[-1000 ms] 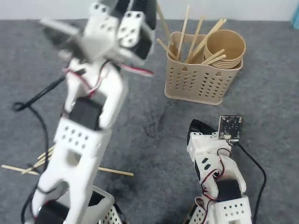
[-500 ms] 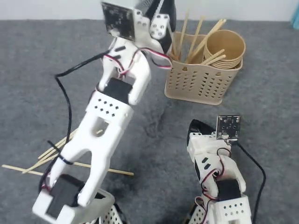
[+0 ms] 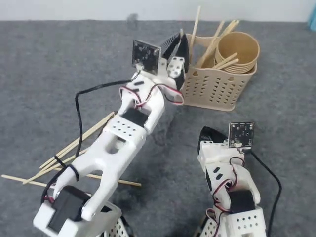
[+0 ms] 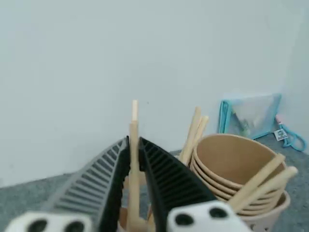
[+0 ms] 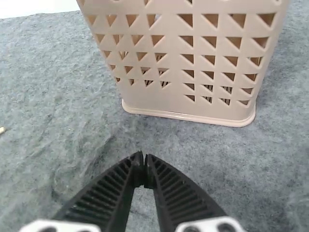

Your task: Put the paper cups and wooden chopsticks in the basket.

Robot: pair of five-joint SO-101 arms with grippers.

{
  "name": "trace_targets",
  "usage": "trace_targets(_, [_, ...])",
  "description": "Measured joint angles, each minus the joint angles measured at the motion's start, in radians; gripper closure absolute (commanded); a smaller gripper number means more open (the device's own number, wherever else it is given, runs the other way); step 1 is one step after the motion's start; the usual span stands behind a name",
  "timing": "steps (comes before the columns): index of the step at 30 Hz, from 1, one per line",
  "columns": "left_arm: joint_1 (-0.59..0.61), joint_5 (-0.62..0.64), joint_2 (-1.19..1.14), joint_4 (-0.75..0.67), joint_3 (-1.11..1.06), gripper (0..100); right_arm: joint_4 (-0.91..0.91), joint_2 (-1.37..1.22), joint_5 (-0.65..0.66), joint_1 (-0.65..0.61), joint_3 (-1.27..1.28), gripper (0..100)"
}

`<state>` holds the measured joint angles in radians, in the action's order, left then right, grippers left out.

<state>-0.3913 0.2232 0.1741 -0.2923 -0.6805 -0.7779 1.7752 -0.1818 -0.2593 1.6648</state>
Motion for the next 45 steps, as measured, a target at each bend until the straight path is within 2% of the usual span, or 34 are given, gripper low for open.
trace_targets(2, [0.000, 0.000, 0.006, 0.000, -0.014, 97, 0.000, 0.000, 0.000, 0.000, 0.000, 98.8])
trace_targets(7, [0.000, 0.002, -0.006, 0.014, -0.032, 84, 0.000, 0.000, 0.000, 0.000, 0.000, 98.8])
trace_targets(10, [-0.005, 0.002, 0.011, 0.060, -0.012, 83, 0.000, 0.000, 0.000, 0.000, 0.000, 98.8])
trace_targets(20, [0.100, 0.002, 0.272, 0.457, 0.161, 83, 0.000, 0.000, 0.000, 0.000, 0.000, 98.7])
trace_targets(28, [0.334, 0.002, 0.503, 0.813, 0.247, 83, 0.000, 0.000, 0.000, 0.000, 0.000, 98.7])
trace_targets(35, [0.543, -0.003, 0.529, 1.168, 0.247, 83, 0.000, 0.000, 0.000, 0.000, 0.000, 98.7])
trace_targets(39, [0.578, -0.114, 0.532, 1.393, 0.224, 83, 0.000, 0.000, 0.000, 0.000, 0.000, 98.6])
trace_targets(42, [0.585, -0.190, 0.535, 1.439, 0.126, 83, 0.000, 0.000, 0.000, 0.000, 0.000, 98.6])
trace_targets(45, [0.588, -0.227, 0.537, 1.381, -0.021, 83, 0.000, 0.000, 0.000, 0.000, 0.000, 98.7])
